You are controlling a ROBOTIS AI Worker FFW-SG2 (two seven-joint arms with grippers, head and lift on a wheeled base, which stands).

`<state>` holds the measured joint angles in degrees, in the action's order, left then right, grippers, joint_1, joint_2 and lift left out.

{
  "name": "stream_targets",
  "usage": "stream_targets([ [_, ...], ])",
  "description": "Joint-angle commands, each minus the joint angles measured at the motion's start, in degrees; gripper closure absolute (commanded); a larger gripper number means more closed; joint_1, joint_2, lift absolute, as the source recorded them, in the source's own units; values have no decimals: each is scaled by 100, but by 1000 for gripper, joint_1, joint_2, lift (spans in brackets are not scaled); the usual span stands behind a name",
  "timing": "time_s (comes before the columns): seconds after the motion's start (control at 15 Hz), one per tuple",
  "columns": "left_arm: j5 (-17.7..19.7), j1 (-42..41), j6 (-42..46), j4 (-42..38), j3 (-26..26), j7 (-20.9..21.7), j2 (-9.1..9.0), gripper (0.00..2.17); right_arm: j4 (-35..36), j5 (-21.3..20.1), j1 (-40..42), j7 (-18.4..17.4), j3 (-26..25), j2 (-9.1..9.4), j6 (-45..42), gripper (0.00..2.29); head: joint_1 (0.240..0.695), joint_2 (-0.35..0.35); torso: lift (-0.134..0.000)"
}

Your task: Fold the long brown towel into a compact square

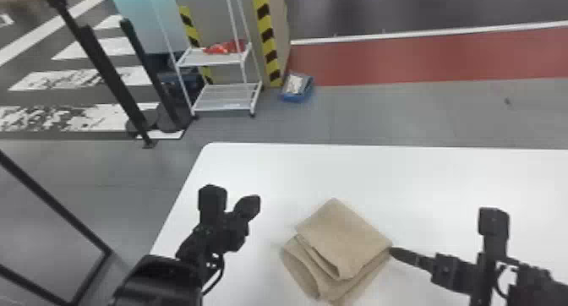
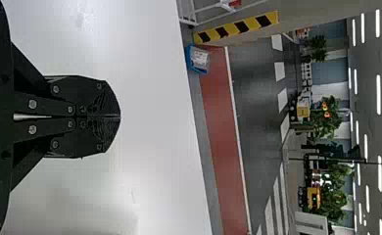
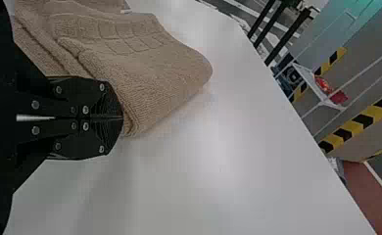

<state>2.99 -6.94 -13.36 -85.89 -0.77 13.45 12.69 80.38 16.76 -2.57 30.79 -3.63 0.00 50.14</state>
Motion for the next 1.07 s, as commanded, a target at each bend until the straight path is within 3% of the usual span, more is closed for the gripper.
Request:
stream_targets([
  [0.0,0,0,4,11,16,0,-4,1710,-374,-7,-446,-3,-6,5,-201,1477,695,216,0],
  [0.33,106,-62,4,-41,-19,53,23,1710,-1323,-68,-1430,41,-15,5,-535,1477,695,192,0],
  [0.53,150,-123,4,-94,-63,79,58,1710,13,222,-701,23,21,5,783,1477,695,193,0],
  [0.87,141,-79,-102,-94,-19,79,40,1710,1103,178,319,-223,-41,5,1012,1477,695,231,0],
  [1.0,106,-44,-119,-77,-19,70,40,1710,1217,160,512,-249,-94,5,1029,1480,695,226,0],
])
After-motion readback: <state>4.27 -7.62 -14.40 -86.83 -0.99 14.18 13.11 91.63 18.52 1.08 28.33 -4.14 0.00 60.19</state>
